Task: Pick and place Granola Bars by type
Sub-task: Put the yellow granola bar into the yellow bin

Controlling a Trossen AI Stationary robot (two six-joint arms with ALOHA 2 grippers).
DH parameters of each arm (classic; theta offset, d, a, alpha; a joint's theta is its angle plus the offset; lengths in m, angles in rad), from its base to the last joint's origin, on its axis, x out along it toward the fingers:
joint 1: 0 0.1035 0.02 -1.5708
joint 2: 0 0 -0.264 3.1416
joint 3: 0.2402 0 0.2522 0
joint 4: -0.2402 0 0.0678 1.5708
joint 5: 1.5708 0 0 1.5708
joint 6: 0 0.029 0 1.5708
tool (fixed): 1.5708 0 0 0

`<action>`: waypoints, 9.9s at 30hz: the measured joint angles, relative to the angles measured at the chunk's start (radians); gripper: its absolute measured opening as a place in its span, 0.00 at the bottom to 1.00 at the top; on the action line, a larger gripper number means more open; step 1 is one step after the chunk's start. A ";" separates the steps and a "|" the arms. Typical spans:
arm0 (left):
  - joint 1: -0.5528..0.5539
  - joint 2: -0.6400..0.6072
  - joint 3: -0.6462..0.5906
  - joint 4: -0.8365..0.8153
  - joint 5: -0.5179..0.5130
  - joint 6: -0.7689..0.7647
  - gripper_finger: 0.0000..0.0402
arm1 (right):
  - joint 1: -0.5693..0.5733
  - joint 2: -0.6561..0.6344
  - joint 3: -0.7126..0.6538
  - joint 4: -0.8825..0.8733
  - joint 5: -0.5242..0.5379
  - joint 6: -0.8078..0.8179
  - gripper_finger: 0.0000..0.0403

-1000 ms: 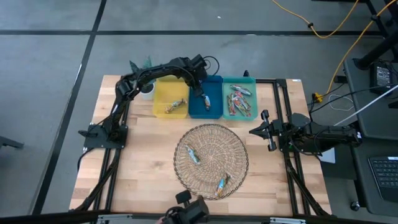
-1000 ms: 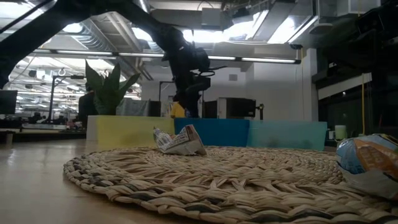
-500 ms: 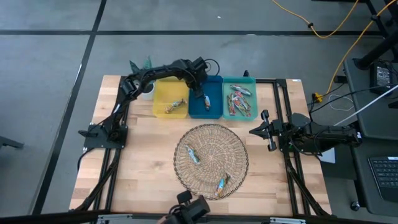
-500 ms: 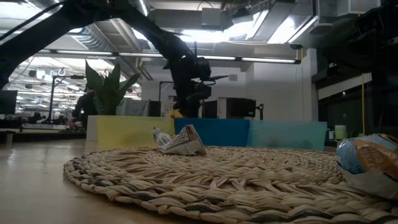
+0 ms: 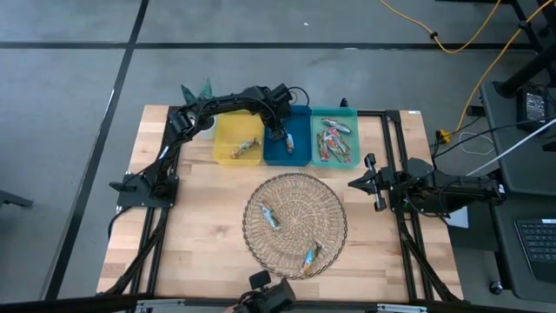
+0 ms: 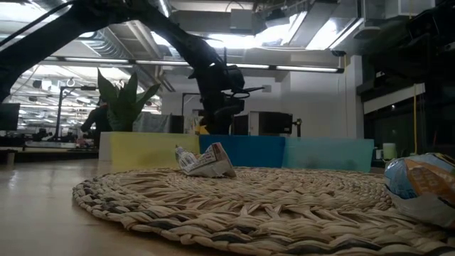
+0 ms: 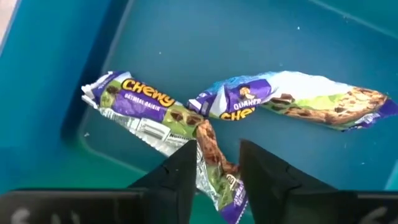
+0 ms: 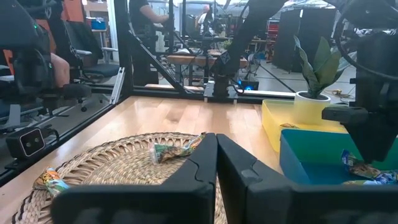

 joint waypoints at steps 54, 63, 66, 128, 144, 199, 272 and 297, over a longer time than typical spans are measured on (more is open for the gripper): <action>-0.711 -0.524 0.000 -0.231 -0.001 -0.132 0.34 | 0.000 0.000 0.000 0.000 0.000 -0.001 0.04; -0.770 -0.517 0.000 -0.272 -0.099 -0.085 0.35 | 0.000 0.000 0.000 0.000 0.000 -0.001 0.04; -0.780 -0.518 0.000 -0.272 -0.144 -0.041 0.38 | 0.000 0.000 0.000 0.000 0.000 0.001 0.04; -0.676 -0.375 -0.800 0.487 0.023 0.005 0.54 | 0.000 0.000 0.000 0.000 0.000 0.000 0.04; -0.676 -0.400 -0.805 0.457 0.014 -0.090 0.16 | 0.000 0.000 0.000 0.000 0.000 0.001 0.04; -0.758 -1.067 -0.694 0.498 -0.857 -0.062 0.08 | 0.000 0.000 0.000 0.000 0.000 -0.001 0.04; 0.029 -0.667 -0.741 0.179 -0.264 -0.347 0.08 | 0.000 0.000 0.000 0.000 0.000 -0.001 0.04; 0.013 -0.668 -0.805 0.206 -0.212 -0.349 0.13 | 0.000 0.000 0.000 0.000 0.000 0.000 0.04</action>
